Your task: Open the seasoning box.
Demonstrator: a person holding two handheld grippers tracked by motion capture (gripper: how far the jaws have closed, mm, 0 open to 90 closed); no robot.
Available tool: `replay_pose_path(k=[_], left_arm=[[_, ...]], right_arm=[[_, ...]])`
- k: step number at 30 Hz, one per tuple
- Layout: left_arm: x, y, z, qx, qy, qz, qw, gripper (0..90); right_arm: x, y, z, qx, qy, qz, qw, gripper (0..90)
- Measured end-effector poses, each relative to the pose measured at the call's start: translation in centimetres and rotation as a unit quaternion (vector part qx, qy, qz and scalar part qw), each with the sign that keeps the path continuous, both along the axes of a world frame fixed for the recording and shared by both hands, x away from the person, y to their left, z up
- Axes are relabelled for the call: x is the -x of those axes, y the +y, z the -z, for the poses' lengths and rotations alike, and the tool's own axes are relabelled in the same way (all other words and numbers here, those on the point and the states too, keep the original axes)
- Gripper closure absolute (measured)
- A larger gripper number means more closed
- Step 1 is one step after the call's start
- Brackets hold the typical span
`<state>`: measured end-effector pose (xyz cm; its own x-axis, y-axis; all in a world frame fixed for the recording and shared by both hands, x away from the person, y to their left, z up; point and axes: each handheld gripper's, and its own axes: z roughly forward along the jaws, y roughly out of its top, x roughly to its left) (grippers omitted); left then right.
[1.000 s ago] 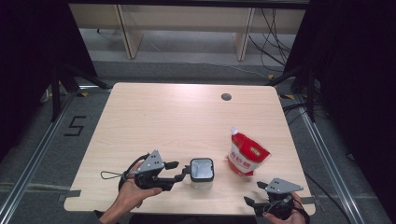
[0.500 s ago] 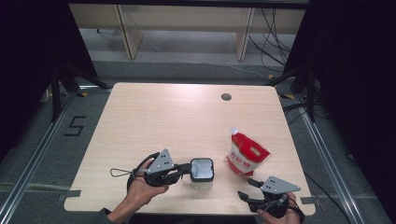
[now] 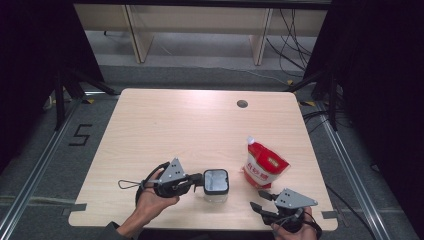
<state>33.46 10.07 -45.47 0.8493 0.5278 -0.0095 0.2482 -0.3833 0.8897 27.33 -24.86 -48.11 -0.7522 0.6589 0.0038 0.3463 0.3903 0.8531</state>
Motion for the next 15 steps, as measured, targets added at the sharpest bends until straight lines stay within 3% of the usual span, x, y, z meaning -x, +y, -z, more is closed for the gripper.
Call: replay_pose_path(k=[3, 6, 8, 9, 10, 15], left_arm=[[0.0, 0.0, 0.0, -0.003, -0.007, 0.004, 1.0000, 88.8], [0.0, 0.0, 0.1, 0.000, -0.009, 0.004, 1.0000, 88.8], [0.0, 0.1, 0.2, 0.006, -0.002, 0.002, 1.0000, 88.8], [0.0, 0.2, 0.2, 0.007, -0.004, 0.004, 1.0000, 88.8], [0.0, 0.2, 0.3, 0.012, -0.001, -0.001, 0.9999, 88.9], [0.0, 0.3, 0.4, 0.010, -0.003, 0.002, 0.9999, 88.9]], right_arm=[[-0.3, 0.4, -0.2, 0.001, -0.013, -0.003, 0.9999, 58.8], [-0.5, 1.2, -0.4, -0.016, -0.015, -0.011, 0.9997, 65.5], [-0.8, 1.7, -0.5, -0.017, -0.026, -0.017, 0.9994, 68.4], [-0.7, 2.1, -0.6, -0.019, -0.020, -0.014, 0.9995, 69.9], [-1.0, 2.3, -0.6, -0.010, -0.028, -0.029, 0.9992, 71.2], [-1.4, 3.8, -0.8, -0.009, -0.034, -0.045, 0.9984, 80.0]])
